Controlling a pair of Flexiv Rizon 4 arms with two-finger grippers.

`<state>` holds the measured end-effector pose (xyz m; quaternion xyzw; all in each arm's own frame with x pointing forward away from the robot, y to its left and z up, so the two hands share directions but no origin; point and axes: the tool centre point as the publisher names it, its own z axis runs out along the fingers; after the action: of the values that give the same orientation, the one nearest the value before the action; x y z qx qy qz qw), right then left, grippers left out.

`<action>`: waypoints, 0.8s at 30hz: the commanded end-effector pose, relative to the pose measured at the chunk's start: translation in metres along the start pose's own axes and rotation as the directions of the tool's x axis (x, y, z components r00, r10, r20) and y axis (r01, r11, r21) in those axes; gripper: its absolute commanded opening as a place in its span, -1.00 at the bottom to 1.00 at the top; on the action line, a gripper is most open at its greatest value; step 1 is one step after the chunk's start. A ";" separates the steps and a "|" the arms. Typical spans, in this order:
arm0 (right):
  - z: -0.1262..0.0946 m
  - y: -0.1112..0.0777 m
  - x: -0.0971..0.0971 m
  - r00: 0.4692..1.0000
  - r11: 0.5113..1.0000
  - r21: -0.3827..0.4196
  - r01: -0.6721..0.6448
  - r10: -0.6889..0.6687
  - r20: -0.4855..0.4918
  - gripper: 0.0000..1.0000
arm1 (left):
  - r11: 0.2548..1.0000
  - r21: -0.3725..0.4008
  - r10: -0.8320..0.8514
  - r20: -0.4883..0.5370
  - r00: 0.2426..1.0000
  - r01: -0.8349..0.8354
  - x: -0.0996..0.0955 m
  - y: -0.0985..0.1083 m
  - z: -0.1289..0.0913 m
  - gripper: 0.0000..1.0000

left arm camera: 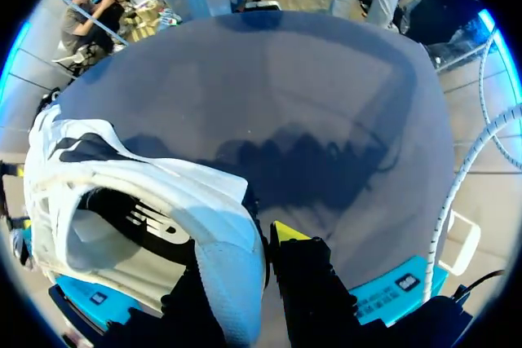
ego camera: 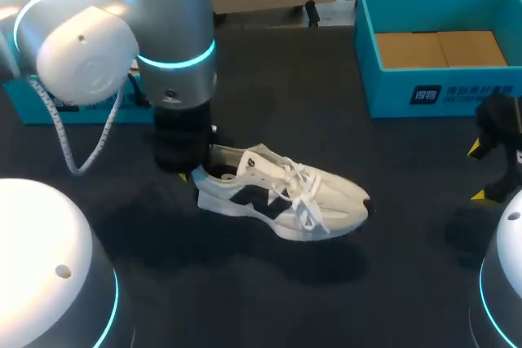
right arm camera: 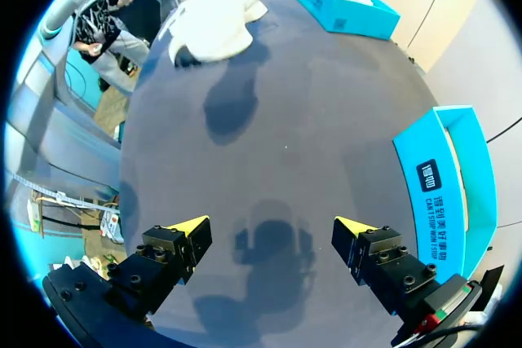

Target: Take the shoe out of the shoebox, open the shoe tongue, remove and reinsert the insole, then place the shoe into the shoebox

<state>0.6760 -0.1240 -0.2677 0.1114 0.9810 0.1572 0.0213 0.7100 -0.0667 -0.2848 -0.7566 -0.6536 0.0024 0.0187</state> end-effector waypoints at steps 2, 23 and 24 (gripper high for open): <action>0.001 0.000 0.001 1.000 1.000 0.003 -0.001 0.001 0.002 1.00 | 0.999 -0.032 0.003 -0.028 1.000 -0.004 -0.025 -0.010 0.024 -1.00; 0.001 0.000 0.001 1.000 1.000 0.003 -0.001 0.001 0.002 1.00 | 0.997 -0.058 -0.060 -0.051 0.997 0.057 -0.063 -0.012 0.076 -1.00; 0.001 0.000 0.001 1.000 1.000 0.003 -0.001 0.001 0.002 1.00 | 0.996 -0.057 -0.065 -0.049 0.997 0.062 -0.063 -0.013 0.076 -1.00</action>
<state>0.6760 -0.1240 -0.2677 0.1114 0.9810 0.1572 0.0214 0.6840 -0.1221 -0.3580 -0.7364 -0.6754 -0.0371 0.0132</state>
